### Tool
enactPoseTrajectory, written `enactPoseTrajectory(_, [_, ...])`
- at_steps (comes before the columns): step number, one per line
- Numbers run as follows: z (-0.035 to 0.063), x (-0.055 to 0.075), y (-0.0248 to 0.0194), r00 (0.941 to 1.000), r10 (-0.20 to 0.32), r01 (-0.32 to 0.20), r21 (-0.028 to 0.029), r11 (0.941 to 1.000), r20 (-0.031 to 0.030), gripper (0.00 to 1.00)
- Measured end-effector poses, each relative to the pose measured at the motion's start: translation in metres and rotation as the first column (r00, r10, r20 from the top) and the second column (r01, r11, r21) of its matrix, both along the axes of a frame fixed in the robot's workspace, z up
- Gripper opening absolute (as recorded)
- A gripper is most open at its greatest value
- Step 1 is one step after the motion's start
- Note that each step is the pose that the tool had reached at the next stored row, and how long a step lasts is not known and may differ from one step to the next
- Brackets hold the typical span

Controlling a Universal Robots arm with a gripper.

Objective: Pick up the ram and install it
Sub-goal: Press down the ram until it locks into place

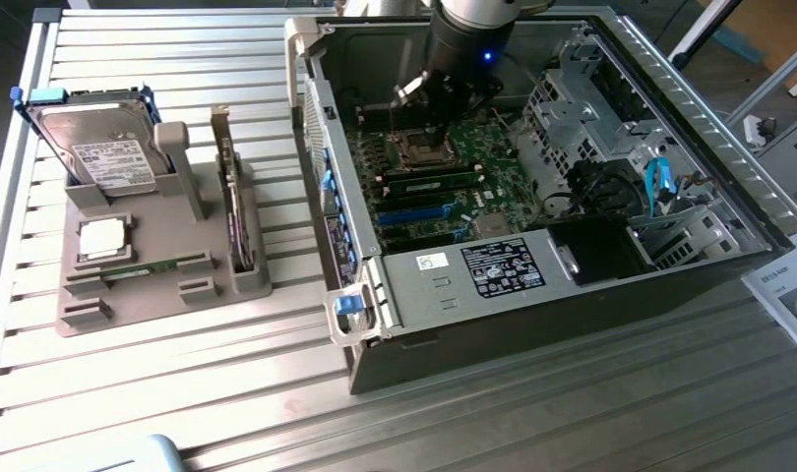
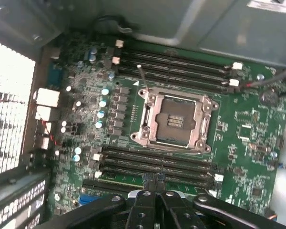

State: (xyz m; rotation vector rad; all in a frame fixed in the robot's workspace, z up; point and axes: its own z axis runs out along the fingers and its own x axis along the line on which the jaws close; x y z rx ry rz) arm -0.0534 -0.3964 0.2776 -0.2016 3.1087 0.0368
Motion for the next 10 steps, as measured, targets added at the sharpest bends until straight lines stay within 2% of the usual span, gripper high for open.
enactPoseTrajectory(2, [-0.0002, 0.0000, 0.0000, 0.9992, -0.041, 0.041, 0.0000, 0.9992, 0.0000, 0.11])
enactPoseTrajectory(4, [-0.0005, 0.0000, 0.0000, 0.9938, -0.111, 0.111, -0.0001, 0.9938, -0.0001, 0.11])
enactPoseTrajectory(5, [-0.0005, 0.0000, 0.0000, 0.9916, -0.130, 0.130, 0.0000, 0.9916, 0.0000, 0.11])
enactPoseTrajectory(10, [-0.0006, 0.0000, 0.0000, 0.9915, -0.130, 0.130, 0.0004, 0.9915, 0.0027, 0.11])
